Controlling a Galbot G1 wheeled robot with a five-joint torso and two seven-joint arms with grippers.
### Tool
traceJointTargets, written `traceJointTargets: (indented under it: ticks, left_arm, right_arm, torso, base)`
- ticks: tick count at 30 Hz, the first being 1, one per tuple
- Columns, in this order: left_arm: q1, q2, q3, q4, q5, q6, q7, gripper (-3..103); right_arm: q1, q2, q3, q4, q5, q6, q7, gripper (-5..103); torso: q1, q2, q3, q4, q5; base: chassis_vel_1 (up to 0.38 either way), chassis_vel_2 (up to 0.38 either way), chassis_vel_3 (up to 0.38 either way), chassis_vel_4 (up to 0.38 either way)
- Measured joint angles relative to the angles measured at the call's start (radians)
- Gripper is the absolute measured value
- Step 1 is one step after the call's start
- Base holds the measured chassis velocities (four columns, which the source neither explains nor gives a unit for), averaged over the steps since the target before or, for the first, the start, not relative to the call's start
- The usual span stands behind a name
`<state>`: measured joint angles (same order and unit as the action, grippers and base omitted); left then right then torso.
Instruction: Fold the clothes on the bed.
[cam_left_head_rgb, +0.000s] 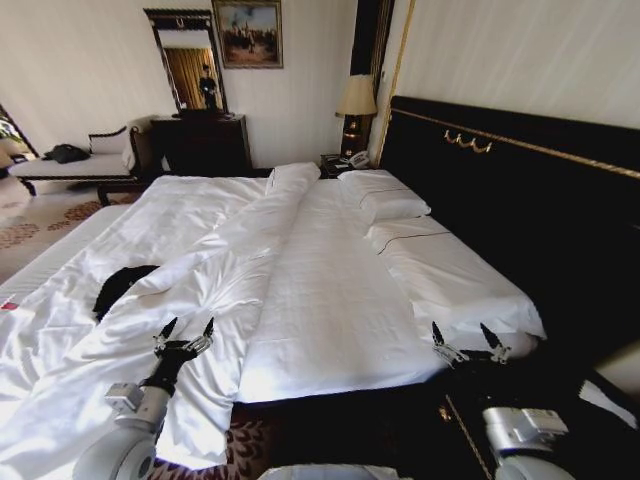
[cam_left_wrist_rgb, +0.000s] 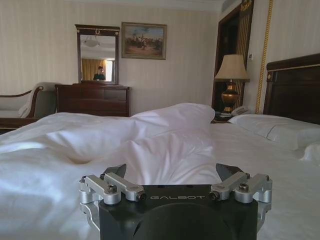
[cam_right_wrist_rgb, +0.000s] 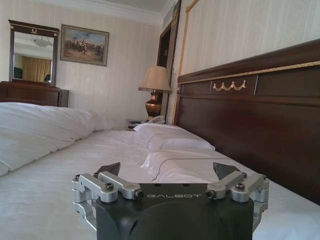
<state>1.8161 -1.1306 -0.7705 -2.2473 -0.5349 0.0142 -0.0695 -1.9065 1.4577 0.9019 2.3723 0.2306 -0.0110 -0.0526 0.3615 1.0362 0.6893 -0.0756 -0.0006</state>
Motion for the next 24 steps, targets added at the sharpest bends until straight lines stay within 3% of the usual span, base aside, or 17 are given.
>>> traceJointTargets:
  ticks: [13,24]
  left_arm:
    - [0.018,-0.001,-0.015,-0.066,0.006,-0.029,0.028,100]
    - [0.004,0.003,-0.026,-0.066,-0.017,-0.028,0.027,100]
  right_arm:
    - [0.000,0.002,-0.007,-0.001,0.001,-0.001,0.002,100]
    - [-0.001,0.005,-0.007,-0.001,0.002,-0.001,0.002,100]
  torso:
    - [0.000,0.000,0.000,0.0000,0.0001]
    - [0.000,0.000,0.000,0.0000,0.0000]
  base:
    - [0.037,0.161,-0.034,-0.171]
    - [0.136,0.156,-0.136,-0.158]
